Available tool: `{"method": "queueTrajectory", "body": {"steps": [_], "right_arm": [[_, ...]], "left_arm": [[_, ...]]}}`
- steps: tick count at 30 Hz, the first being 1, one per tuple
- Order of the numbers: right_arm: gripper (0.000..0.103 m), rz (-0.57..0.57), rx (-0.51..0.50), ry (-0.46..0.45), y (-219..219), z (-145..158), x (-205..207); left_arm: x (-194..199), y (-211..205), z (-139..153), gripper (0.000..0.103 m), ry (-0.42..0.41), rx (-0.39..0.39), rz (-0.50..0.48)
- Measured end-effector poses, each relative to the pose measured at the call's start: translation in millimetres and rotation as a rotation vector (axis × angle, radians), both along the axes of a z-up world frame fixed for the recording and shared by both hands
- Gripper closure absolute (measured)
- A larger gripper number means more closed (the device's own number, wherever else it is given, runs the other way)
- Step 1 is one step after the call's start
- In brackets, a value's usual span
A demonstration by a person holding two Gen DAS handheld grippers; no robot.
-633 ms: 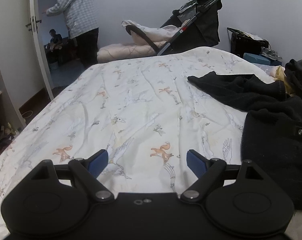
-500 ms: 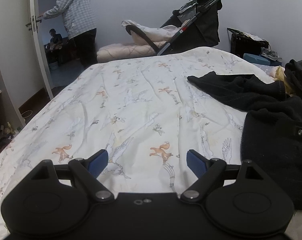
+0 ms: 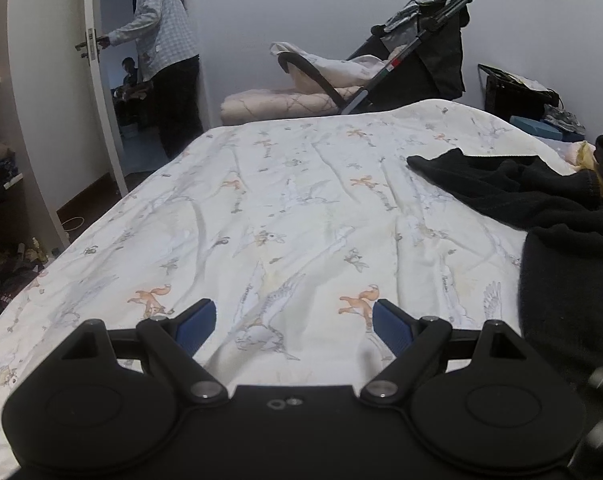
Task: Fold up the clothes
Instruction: 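Move both grippers toward the crumpled black sweater on the bed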
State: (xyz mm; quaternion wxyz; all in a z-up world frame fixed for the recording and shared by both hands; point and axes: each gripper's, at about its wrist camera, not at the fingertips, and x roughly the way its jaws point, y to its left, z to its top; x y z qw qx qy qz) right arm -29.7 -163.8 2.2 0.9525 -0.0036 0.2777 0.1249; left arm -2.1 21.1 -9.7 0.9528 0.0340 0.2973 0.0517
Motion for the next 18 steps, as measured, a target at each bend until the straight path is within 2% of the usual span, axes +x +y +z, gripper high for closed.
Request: {"method": "queueTrajectory", "body": {"steps": [4,12,18], "right_arm": [[0.0,0.021,-0.009,0.041,8.2,-11.7,2.7],[0.0,-0.02,0.01,0.116,3.1,-27.9,15.9],[0.0,-0.02,0.008,0.118,4.7,-30.2,15.0]], "left_arm": [[0.8,0.4,-0.8,0.017,-0.001,-0.002,0.006],[-0.2,-2.9,-2.7,0.017,-0.007,-0.005,-0.003],[-1.4,-1.9,-2.3,0.017,-0.009,-0.013,-0.001]]}}
